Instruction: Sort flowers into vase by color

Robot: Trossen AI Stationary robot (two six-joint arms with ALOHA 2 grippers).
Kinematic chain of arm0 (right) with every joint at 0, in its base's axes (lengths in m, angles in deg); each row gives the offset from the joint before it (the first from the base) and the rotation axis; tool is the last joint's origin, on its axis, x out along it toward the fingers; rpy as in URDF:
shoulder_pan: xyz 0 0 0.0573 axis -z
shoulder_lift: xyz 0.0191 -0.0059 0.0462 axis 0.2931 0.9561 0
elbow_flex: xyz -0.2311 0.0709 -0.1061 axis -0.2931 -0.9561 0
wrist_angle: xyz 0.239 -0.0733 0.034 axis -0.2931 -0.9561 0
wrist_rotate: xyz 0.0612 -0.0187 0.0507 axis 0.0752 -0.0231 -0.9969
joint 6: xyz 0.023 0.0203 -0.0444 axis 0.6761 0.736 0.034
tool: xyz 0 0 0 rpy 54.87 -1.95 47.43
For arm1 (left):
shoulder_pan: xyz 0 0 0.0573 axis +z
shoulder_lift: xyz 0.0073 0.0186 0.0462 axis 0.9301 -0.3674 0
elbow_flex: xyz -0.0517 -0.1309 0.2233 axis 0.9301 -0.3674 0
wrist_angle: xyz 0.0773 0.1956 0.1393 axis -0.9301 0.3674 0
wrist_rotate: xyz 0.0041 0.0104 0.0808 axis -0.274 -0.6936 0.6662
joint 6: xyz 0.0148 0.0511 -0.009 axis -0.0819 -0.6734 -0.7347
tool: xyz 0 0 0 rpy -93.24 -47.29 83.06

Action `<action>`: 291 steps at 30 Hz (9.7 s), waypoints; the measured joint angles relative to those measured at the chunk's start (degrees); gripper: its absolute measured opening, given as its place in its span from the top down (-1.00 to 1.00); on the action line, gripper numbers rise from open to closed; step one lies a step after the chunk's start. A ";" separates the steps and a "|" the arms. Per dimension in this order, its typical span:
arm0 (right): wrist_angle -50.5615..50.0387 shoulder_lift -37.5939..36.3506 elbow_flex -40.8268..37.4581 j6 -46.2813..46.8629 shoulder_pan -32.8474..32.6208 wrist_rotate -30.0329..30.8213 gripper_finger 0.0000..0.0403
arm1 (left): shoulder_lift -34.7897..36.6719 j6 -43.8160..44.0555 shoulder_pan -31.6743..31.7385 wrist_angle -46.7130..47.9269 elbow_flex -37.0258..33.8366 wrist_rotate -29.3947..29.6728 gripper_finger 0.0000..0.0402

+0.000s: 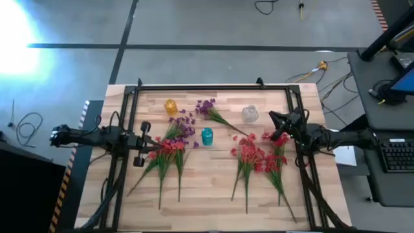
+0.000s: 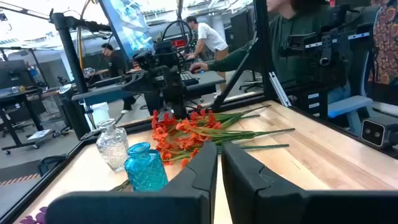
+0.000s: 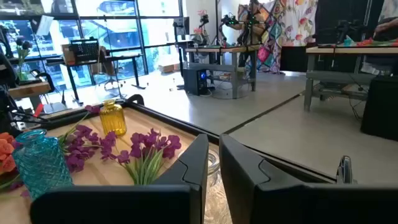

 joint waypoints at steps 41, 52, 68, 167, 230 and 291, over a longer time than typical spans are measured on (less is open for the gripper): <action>0.00 0.01 0.01 0.00 0.00 0.00 0.83 | 0.00 0.00 -0.02 -0.02 0.00 0.02 0.96; 0.00 0.01 0.01 0.01 0.00 0.00 0.83 | 0.00 0.00 -0.02 0.00 0.00 0.02 0.96; 0.00 -0.01 -0.01 0.00 0.00 0.00 0.83 | 0.00 0.00 -0.02 0.00 0.00 0.00 0.96; -31.77 58.67 56.68 41.93 -0.49 -33.32 0.66 | -24.51 42.04 -0.06 24.91 27.11 13.56 0.96; -50.51 99.75 65.27 85.12 -21.38 -43.58 0.22 | -35.34 35.78 -0.81 6.69 25.03 13.09 0.96; 19.43 66.64 45.24 2.13 -12.87 -16.63 0.89 | -47.55 43.40 -0.81 -0.82 25.40 12.94 0.96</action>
